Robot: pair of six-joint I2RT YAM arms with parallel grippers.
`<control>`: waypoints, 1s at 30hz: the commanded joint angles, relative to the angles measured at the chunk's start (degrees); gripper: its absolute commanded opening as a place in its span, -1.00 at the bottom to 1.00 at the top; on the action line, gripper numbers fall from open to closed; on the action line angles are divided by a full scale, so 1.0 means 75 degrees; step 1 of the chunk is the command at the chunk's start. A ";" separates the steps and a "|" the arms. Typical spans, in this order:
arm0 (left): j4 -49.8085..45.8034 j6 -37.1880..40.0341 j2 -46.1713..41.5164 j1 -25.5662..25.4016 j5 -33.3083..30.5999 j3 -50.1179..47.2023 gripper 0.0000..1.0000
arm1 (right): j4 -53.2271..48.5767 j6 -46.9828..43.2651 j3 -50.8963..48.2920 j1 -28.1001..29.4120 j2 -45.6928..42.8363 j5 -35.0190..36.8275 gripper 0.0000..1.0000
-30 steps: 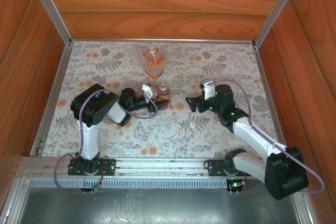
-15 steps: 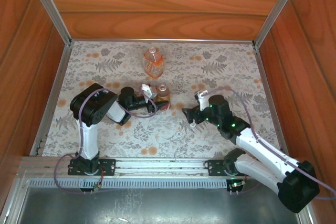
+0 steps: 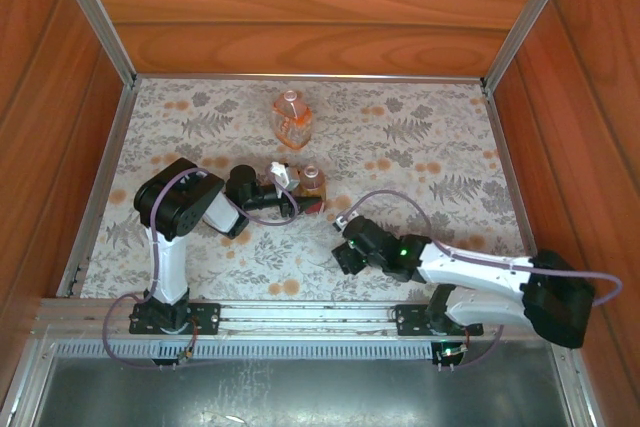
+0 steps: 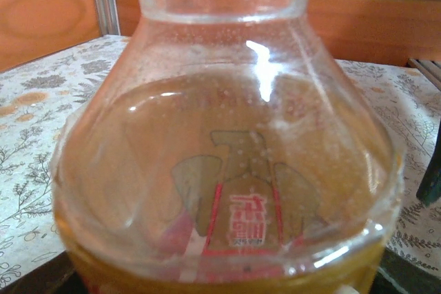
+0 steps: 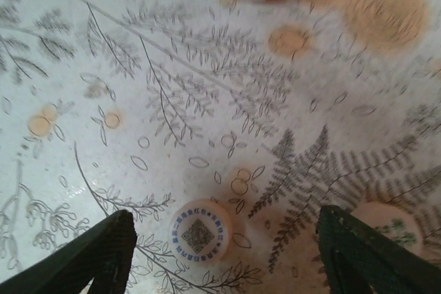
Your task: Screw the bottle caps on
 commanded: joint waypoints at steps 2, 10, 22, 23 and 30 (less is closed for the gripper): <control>-0.0204 -0.0053 0.0204 0.0056 0.0376 0.0031 0.31 | 0.0166 0.0264 0.0332 0.0151 0.0579 0.0388 0.36; -0.0216 -0.0051 0.0205 0.0104 0.0356 0.0004 0.31 | 0.0427 0.0206 0.0262 0.0227 0.0912 0.0010 0.16; -0.0214 -0.0152 0.0285 0.0175 0.0403 0.0063 0.31 | 0.0158 0.0140 0.0346 0.0300 0.1236 -0.0119 -0.08; -0.0213 -0.0146 0.0287 0.0169 0.0400 0.0054 0.31 | 0.0135 0.0140 0.0357 0.0307 0.1249 -0.0119 -0.11; -0.0218 -0.0149 0.0277 0.0183 0.0411 0.0051 0.31 | 0.0106 0.0181 0.0382 0.0379 0.1249 -0.0177 -0.23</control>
